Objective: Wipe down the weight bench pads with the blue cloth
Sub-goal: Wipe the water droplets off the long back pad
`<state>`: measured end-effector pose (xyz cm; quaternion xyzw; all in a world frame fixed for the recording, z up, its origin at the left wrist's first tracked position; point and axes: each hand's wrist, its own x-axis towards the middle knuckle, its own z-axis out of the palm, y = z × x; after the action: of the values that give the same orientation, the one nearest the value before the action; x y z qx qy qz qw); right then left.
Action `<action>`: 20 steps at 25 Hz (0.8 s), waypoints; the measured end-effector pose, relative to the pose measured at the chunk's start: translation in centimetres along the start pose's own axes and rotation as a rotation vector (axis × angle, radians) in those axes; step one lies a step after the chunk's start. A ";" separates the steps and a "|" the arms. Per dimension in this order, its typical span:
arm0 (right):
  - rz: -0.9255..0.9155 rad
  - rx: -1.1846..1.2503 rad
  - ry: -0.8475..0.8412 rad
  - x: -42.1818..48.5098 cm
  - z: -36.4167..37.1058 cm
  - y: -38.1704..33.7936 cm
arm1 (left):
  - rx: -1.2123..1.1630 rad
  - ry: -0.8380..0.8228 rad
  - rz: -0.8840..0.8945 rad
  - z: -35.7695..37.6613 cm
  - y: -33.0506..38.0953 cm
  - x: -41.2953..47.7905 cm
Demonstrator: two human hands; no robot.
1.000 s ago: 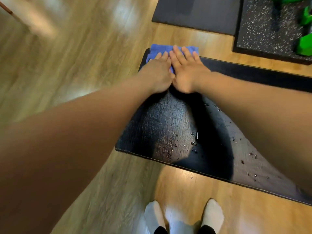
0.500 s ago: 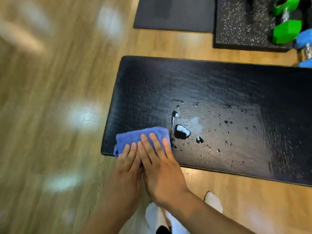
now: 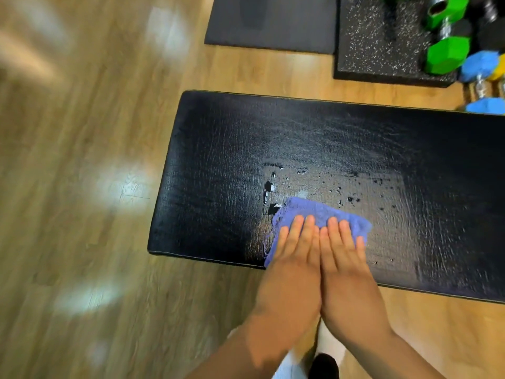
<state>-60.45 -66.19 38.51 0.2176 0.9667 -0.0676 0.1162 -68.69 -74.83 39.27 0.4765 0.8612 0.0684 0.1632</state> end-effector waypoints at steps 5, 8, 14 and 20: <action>-0.133 -0.048 -0.004 2.8 -0.4 -0.6 | 0.035 0.034 -0.100 0.9 -1.4 0.5; -0.138 -0.044 0.023 7.5 -2.0 -1.3 | 0.237 -0.053 -0.092 0.4 -3.8 3.9; -0.193 -0.027 -0.084 20.6 -5.1 -0.8 | 0.409 -0.055 -0.132 -4.3 -10.2 14.4; -0.072 -0.013 -0.170 24.5 -7.3 -1.5 | 0.483 -0.184 -0.117 -8.7 -10.9 18.5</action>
<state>-84.06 -56.23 39.38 0.1752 0.9610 -0.0836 0.1968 -89.53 -64.80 40.47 0.4551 0.8603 -0.1921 0.1260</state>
